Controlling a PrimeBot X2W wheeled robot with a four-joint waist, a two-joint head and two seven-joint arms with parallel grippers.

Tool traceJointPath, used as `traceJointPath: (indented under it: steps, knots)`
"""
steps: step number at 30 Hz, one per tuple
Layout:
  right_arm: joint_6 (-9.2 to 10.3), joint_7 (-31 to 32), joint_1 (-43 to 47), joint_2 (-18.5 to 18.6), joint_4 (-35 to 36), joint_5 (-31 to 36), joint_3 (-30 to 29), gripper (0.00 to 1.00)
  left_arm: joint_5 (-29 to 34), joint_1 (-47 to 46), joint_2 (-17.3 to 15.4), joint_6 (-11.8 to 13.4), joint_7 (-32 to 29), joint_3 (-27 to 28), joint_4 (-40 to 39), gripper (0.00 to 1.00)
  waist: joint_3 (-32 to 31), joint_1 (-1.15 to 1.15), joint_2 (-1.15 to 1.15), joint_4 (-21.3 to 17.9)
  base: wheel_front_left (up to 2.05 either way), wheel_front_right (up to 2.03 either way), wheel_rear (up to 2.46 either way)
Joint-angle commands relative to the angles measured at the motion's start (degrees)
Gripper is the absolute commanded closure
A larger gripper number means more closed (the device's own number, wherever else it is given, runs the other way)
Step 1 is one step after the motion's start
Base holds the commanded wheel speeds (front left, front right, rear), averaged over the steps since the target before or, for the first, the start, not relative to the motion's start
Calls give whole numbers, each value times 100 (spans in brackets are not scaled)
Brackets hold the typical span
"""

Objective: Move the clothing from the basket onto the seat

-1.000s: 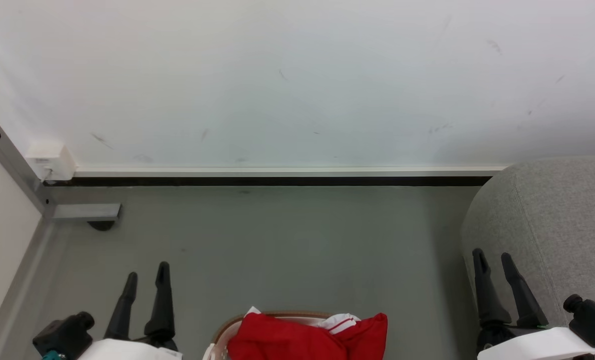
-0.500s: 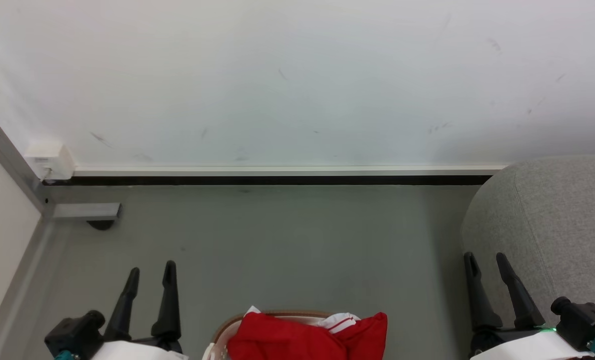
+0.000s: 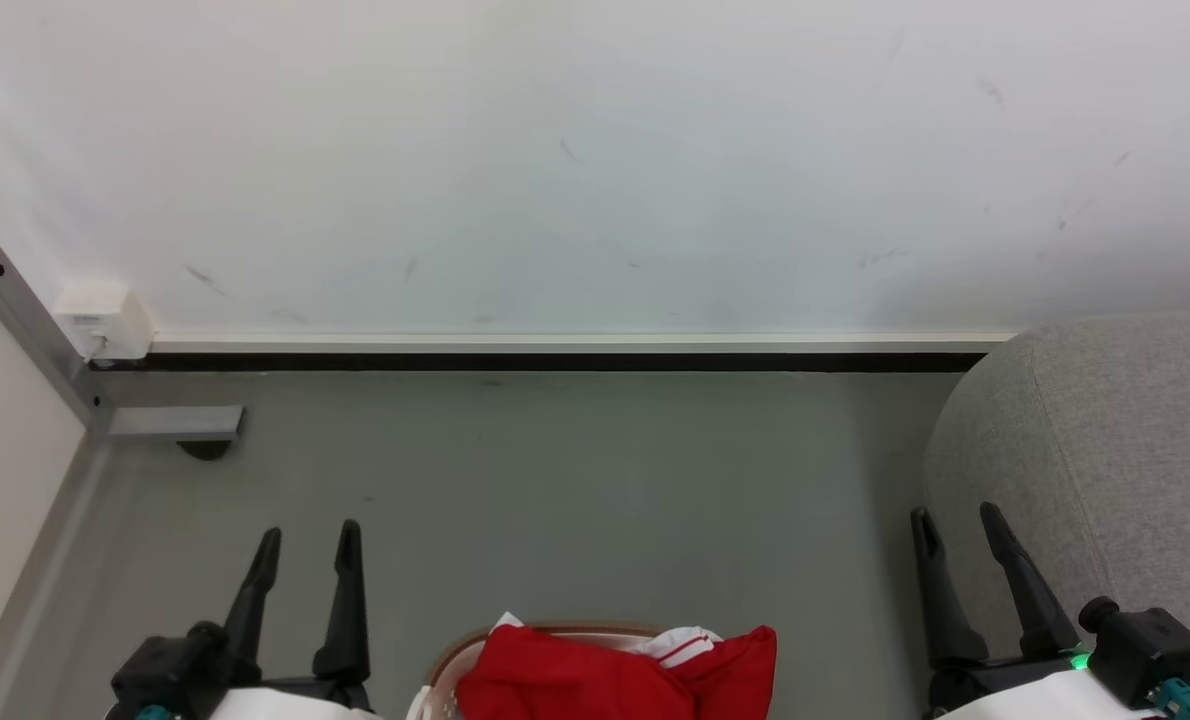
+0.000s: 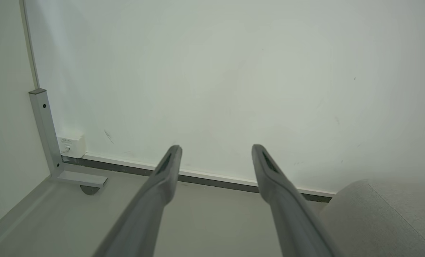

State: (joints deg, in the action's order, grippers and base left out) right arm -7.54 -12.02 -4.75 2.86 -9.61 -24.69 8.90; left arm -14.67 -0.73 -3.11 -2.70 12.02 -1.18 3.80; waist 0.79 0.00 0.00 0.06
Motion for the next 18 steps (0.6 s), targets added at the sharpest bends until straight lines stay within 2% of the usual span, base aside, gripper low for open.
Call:
traceJointPath:
  steps: [1,18]
  knots:
    - [8,-37,-97,3,39,100,11,0,137,35,-50,17,39,-6,-57,0,2,0,0,3,0,0,0]
    - [9,-240,-26,5,124,709,83,0,895,109,-43,1,234,-12,-130,0,20,0,0,-28,0,0,0]
